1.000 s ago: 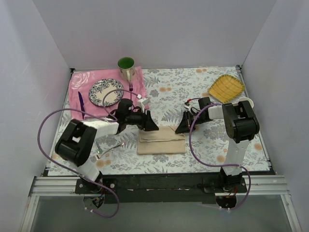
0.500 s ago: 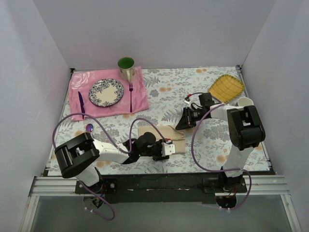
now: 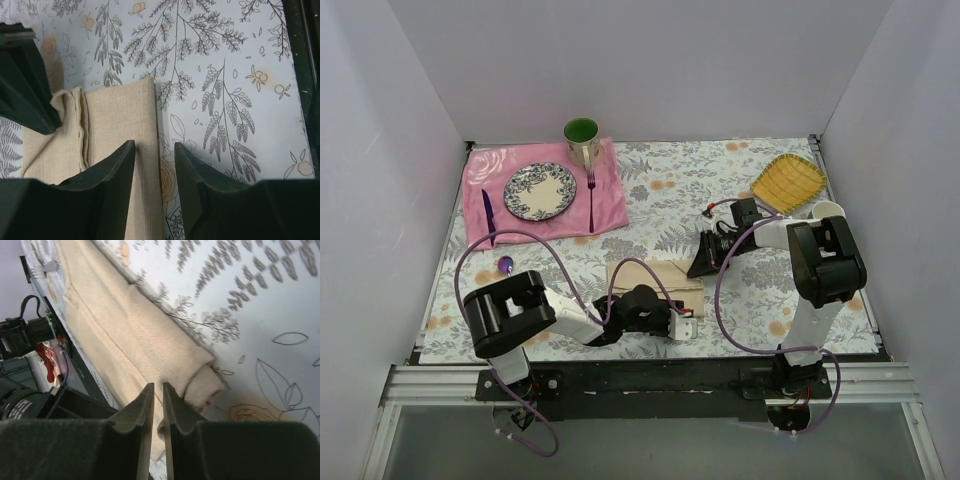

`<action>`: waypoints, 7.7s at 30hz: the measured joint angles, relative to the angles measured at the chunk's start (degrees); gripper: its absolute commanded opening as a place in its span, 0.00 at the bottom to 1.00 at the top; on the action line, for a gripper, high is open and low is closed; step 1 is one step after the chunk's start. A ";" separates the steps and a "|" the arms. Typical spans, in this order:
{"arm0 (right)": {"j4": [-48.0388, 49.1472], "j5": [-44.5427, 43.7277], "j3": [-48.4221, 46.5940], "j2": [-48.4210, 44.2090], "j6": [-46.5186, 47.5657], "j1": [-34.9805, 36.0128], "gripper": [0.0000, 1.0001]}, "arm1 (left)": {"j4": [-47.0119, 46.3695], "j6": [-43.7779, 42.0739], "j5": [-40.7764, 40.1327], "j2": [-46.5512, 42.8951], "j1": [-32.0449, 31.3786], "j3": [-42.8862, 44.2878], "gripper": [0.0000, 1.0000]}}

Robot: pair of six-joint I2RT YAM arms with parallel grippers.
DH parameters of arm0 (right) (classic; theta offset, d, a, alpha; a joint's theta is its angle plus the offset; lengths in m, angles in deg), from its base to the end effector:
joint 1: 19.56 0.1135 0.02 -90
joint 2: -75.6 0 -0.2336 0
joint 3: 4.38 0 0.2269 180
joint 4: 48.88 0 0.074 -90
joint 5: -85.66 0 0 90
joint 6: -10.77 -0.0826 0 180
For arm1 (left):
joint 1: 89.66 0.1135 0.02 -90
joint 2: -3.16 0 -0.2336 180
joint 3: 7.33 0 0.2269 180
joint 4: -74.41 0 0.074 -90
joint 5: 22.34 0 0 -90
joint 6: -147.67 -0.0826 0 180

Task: Fold the napkin into a case and place the utensils inside
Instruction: Pick up the 2/3-rectangle-folded napkin from the center of the board.

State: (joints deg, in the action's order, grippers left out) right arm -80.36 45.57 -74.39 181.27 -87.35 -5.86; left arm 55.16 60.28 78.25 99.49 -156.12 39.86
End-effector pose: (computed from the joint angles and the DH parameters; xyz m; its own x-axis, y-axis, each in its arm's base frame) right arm 0.2929 0.1364 0.0889 -0.9486 -0.1376 -0.2850 -0.3104 0.5805 0.7527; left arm 0.1174 -0.3075 0.0967 -0.2428 0.4452 -0.8619 0.9547 0.2671 -0.1310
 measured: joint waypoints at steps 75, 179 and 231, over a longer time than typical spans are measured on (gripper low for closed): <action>0.74 1.49 0.46 3.52 1.51 -0.07 0.18 | 16.15 18.91 6.19 3.19 7.65 14.51 0.00; -6.29 4.66 0.48 0.74 25.86 2.51 0.01 | 19.26 43.21 32.96 -5.01 32.15 13.49 0.38; -7.98 5.38 -1.57 3.32 24.65 2.54 0.01 | 20.04 12.11 19.26 -0.87 12.63 13.94 0.43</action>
State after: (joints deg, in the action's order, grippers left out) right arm -88.34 50.94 -75.97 184.59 -62.70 -3.33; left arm 75.20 72.39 97.50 98.62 -143.48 53.80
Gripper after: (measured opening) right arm 0.031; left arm 0.287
